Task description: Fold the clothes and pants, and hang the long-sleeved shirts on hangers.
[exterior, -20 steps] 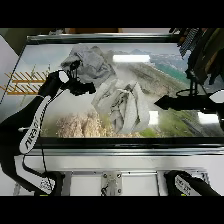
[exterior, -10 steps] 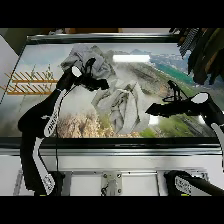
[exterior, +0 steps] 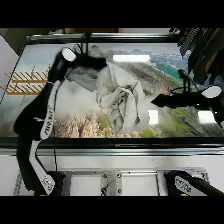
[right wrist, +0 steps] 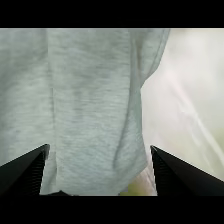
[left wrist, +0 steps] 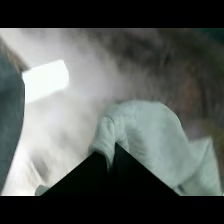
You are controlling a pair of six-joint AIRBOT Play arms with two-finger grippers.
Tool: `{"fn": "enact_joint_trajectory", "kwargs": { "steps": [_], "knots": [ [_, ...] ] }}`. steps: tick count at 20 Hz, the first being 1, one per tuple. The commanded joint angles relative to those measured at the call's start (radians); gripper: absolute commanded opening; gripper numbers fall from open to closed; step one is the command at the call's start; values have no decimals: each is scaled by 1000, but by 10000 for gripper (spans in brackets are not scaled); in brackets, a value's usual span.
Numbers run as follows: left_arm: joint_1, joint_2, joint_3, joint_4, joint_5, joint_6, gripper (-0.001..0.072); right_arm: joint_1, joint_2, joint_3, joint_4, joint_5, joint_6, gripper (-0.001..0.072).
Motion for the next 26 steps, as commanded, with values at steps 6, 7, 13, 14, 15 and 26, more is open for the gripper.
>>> {"fn": "enact_joint_trajectory", "kwargs": {
  "steps": [6, 7, 13, 14, 15, 26],
  "knots": [
    [-158, 578, -97, -73, 73, 400, 14, -31, 171, 212, 0, -74, 27, 703],
    [-206, 596, -97, -73, -19, 403, 14, -30, 190, 212, 0, -85, 27, 703],
    [-520, 599, -313, 238, -282, 166, 393, -29, 253, 212, -5, -77, 27, 703],
    [-561, 599, -391, 276, -256, 115, 720, -29, 254, 212, -6, -67, 30, 703],
    [-591, 599, -469, 313, -216, 47, 685, -29, 255, 212, -6, -55, 30, 703],
    [-301, 679, -984, 396, -133, -428, 683, 2, 255, 90, -110, 150, 15, 509]
  ]
}}
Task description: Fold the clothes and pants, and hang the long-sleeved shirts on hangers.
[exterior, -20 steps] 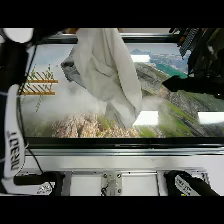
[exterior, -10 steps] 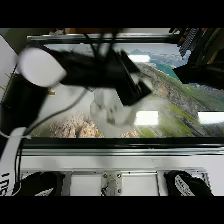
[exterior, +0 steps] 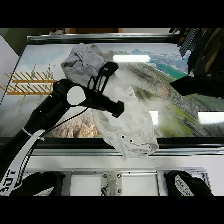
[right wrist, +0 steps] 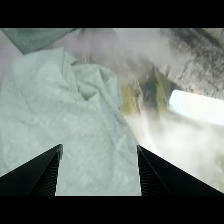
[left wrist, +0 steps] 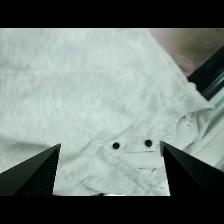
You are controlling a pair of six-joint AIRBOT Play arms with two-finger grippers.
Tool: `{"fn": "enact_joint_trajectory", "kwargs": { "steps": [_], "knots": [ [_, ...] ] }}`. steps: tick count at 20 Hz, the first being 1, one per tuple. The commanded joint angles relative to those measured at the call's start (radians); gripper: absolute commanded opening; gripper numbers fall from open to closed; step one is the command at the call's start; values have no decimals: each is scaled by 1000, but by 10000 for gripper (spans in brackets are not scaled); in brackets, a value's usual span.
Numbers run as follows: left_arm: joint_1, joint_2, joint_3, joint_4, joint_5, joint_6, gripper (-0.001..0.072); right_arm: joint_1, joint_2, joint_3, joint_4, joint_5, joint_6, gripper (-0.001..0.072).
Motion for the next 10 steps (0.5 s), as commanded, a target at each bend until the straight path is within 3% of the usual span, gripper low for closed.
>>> {"fn": "enact_joint_trajectory", "kwargs": {
  "steps": [1, 6, 10],
  "knots": [
    [137, 40, -239, 13, 67, -106, 683, 25, 0, -120, -37, 34, -3, 509],
    [362, -35, -421, -79, 199, -134, 683, 30, -24, -370, -36, -55, 16, 510],
    [386, -170, -395, -182, 239, -43, 683, 31, -63, -420, -32, -62, 38, 510]
  ]
}}
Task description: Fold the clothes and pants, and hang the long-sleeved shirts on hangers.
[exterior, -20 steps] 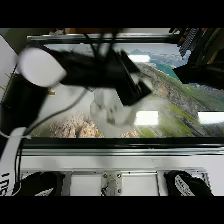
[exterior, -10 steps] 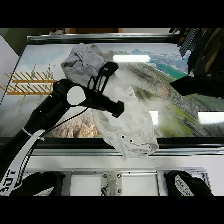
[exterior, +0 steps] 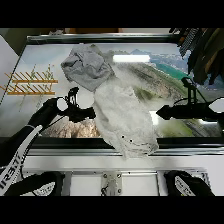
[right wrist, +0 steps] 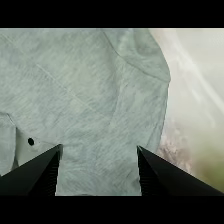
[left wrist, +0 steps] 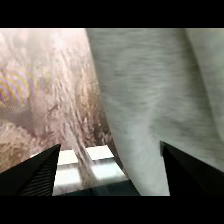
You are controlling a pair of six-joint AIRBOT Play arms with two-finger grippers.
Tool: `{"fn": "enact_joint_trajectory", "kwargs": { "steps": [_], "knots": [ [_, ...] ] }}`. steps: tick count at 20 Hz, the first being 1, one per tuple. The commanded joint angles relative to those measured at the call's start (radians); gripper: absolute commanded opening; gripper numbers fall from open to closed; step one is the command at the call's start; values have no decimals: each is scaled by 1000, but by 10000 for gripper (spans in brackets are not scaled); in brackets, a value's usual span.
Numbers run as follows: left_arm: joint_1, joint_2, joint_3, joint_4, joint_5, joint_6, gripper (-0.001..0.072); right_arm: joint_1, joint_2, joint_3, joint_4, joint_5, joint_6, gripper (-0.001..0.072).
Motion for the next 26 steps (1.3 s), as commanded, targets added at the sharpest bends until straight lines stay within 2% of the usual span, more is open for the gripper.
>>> {"fn": "enact_joint_trajectory", "kwargs": {
  "steps": [1, 4, 5, 6, 7, 11, 14, 15, 16, 17, 18, 20, 22, 26],
  "knots": [
    [18, -112, 25, -76, 44, 64, 683, 2, -22, -50, 5, -16, 17, 510],
    [-31, -213, 138, -75, 44, 72, 680, 1, -22, -50, 9, -15, 18, 510],
    [-41, -238, 180, -75, 45, 72, 514, 1, -21, -50, 9, -15, 18, 510],
    [-45, -259, 228, -71, 58, 72, 160, 1, -21, -50, 9, -14, 18, 510],
    [-40, -272, 284, -65, 71, 76, 15, 1, -21, -50, 9, -14, 17, 510],
    [34, -318, 656, -66, 85, 98, 14, 2, -20, -44, 8, -16, 5, 510],
    [43, -379, 896, -65, 9, 161, 16, 5, -20, -7, 7, -16, -2, 508],
    [43, -396, 943, -64, -32, 196, 175, 22, -20, 16, 0, -16, -2, 507],
    [44, -404, 971, -42, -73, 200, 555, 48, -19, 39, -13, -15, -2, 506],
    [45, -407, 993, 22, -123, 190, 683, 89, -19, 64, -39, -16, -2, 503],
    [52, -404, 1007, 100, -181, 164, 618, 145, -19, 88, -73, -16, -2, 441],
    [68, -382, 1011, 225, -283, 106, 614, 268, -19, 115, -143, -19, 3, 439],
    [95, -330, 958, 276, -328, 92, 614, 422, -21, 116, -218, -53, 57, 439],
    [183, -147, 688, 275, -285, 59, 614, 758, -49, 118, -495, -219, 331, 438]
  ]
}}
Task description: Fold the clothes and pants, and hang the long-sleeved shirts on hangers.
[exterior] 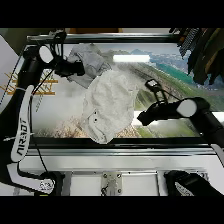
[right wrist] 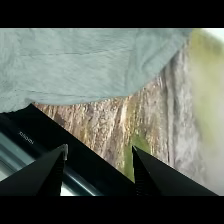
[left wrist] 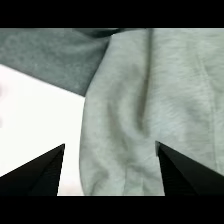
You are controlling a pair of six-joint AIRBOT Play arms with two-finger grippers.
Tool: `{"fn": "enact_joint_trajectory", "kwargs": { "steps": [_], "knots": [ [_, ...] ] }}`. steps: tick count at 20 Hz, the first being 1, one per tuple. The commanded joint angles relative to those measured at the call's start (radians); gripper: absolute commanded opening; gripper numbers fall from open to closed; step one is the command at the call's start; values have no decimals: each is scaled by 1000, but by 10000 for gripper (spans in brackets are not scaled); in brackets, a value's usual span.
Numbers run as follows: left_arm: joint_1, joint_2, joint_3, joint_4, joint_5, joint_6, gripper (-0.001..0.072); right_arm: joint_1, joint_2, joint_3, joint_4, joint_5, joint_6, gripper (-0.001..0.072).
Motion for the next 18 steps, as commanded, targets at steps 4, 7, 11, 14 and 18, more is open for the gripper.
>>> {"fn": "enact_joint_trajectory", "kwargs": {
  "steps": [4, 7, 11, 14, 18],
  "knots": [
    [149, 282, -387, 42, 31, -31, 614, 451, -187, 111, -425, -46, 403, 438],
    [214, 394, -514, 41, 58, -31, 614, 567, -405, 310, -528, 95, 473, 438],
    [279, 535, -674, 40, 122, -31, 614, 651, -649, 483, -560, 231, 507, 439],
    [310, 624, -784, 33, 166, -31, 614, 670, -715, 502, -559, 235, 531, 439],
    [312, 689, -879, 33, 188, -31, 613, 669, -738, 502, -547, 221, 579, 444]
  ]
}}
